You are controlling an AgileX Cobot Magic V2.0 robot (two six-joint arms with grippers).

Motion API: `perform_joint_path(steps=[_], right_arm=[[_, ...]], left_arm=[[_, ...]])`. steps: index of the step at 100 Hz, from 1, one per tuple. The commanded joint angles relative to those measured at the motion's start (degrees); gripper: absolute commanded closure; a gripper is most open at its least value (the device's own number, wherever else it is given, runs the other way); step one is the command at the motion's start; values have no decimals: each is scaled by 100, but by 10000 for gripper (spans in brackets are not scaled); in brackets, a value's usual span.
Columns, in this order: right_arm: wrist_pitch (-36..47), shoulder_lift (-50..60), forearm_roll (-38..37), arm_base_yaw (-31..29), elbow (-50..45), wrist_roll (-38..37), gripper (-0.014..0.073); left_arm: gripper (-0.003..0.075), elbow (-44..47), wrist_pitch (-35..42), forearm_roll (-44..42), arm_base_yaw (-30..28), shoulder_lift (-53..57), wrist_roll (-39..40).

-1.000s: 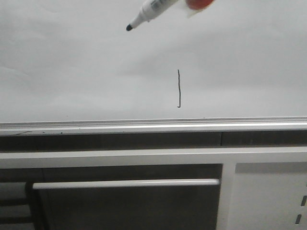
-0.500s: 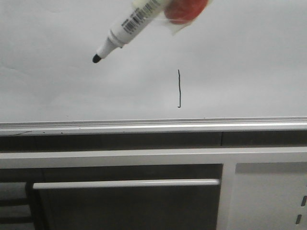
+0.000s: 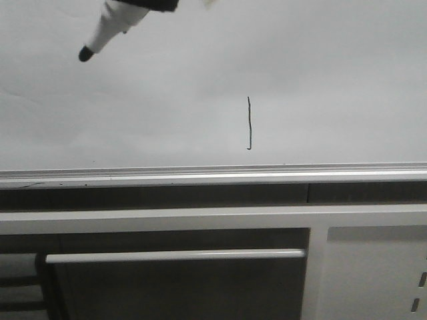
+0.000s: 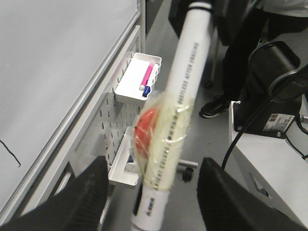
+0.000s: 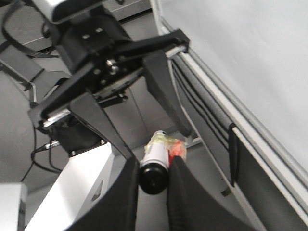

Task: Write number 1 on whiteboard

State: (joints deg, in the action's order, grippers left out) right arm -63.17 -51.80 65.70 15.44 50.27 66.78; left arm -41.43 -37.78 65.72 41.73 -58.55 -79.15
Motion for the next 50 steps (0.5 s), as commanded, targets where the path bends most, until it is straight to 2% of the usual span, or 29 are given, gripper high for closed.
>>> perform_joint_path(steps=[1,9,31,50], right_arm=[[-108,-82,343,0,268,27,636],[-121,-130,333,0,321,27,636],[-186,-146,267,0,368,27,636],[-210,-146,240,0,368,27,636]], left_arm=[[335,-202,-13,334,6,20,-1],[351,-202,-13,369,6,20,-1],[493,-202,-13,789,6,20,-342],[521,-202,-13,994,6,11,-590]])
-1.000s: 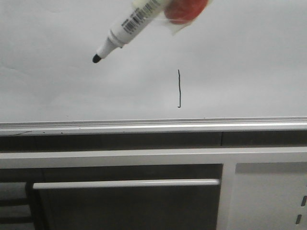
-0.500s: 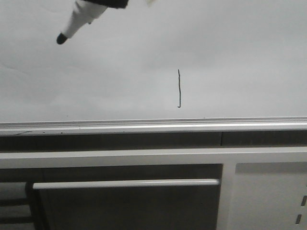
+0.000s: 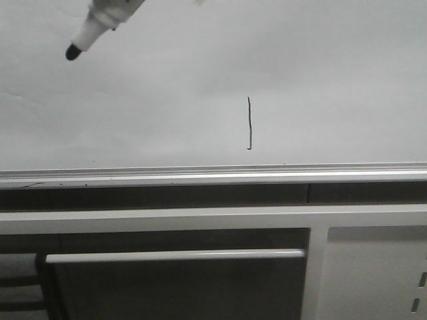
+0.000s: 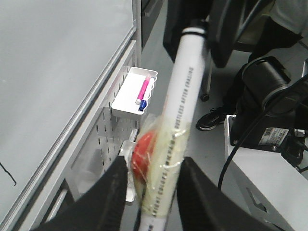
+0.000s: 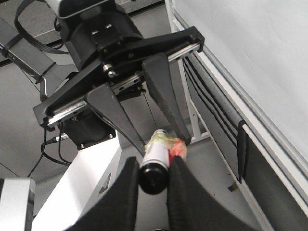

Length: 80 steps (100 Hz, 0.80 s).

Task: Write number 1 on whiteboard

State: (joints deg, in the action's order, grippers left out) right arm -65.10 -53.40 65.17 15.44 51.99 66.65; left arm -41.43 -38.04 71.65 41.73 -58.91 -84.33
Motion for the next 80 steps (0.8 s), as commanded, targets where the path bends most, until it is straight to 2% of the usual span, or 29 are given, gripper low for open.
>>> perform_joint_path(steps=[1,11,23,41,71,80], right_arm=[[-18,13,293,0,196,30,636],[-26,13,280,0,196,30,636],[-26,13,280,0,196,30,636],[-26,13,280,0,196,17,636],[-105,13,270,0,196,-43,633],[-105,13,186,0,196,-124,582]], left_arm=[[521,-202,13,402,6,48,-72],[528,-202,13,406,6,48,-72],[580,-202,13,406,6,33,-72],[739,-202,13,406,6,33,-72],[741,-202,32,406,6,33,-60],[741,-202,32,406,6,33,-41]])
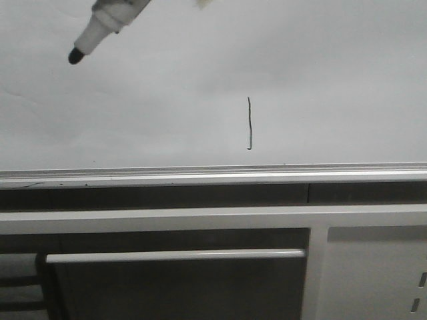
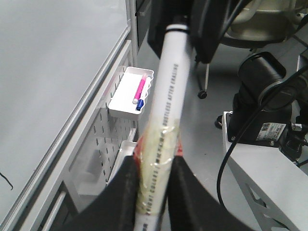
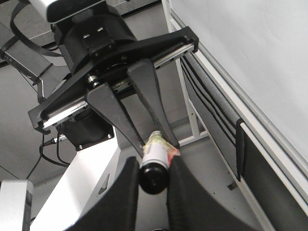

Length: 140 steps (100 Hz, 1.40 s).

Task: Write number 1 on whiteboard

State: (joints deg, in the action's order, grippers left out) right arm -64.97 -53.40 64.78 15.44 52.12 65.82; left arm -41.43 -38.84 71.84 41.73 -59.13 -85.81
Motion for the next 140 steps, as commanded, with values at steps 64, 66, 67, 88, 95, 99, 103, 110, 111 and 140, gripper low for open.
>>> perform_joint_path(steps=[64,66,67,88,95,99,103,110,111,140], right_arm=[[1966,492,-392,0,94,-1024,231],[2000,507,-392,0,79,-1024,231],[2018,522,-392,0,61,-1024,231],[2281,549,-373,0,-167,-1024,231],[2334,549,-373,0,-216,-1024,231],[2356,549,-373,0,-240,-1024,231],[2367,549,-373,0,-253,-1024,231],[2366,549,-373,0,-253,-1024,231],[2368,549,-373,0,-253,-1024,231],[2466,549,-373,0,-253,-1024,232]], left_arm=[[741,687,2473,1182,6,827,34],[741,756,2585,1277,6,878,-47],[741,778,2620,1379,6,893,-83],[741,1078,3239,3048,6,987,-1655],[741,1078,3288,3459,6,893,-2236],[741,1078,3397,3458,6,845,-2382],[741,1067,3563,3458,6,794,-2422],[741,1067,3729,3458,6,730,-2618],[741,1067,3728,3458,6,734,-2643],[741,1045,3686,3458,6,692,-2513]])
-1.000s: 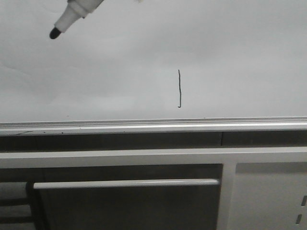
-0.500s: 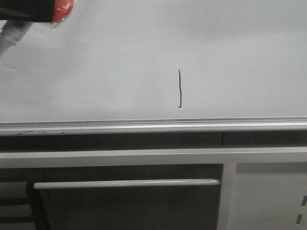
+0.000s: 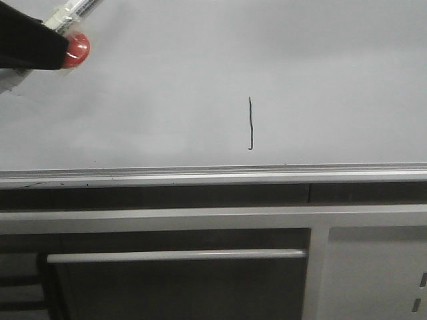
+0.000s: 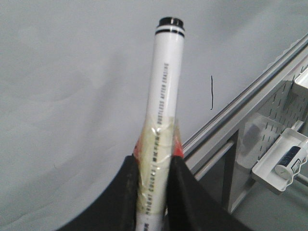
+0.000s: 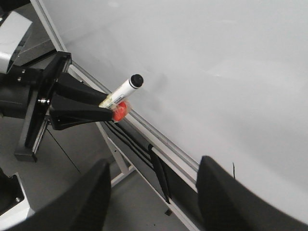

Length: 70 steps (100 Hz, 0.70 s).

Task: Write number 1 on whiteboard

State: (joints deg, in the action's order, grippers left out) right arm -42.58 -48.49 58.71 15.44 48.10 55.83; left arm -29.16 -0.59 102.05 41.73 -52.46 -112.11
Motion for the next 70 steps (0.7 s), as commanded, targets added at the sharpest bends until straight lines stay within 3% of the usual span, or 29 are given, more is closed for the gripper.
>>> perform_joint_path(steps=[1,70], right_arm=[[226,58,234,0,150,-24,232],[137,58,234,0,150,-24,231]], left_arm=[[741,-182,-139,437,6,10,138],[741,-214,-292,437,6,-44,144]])
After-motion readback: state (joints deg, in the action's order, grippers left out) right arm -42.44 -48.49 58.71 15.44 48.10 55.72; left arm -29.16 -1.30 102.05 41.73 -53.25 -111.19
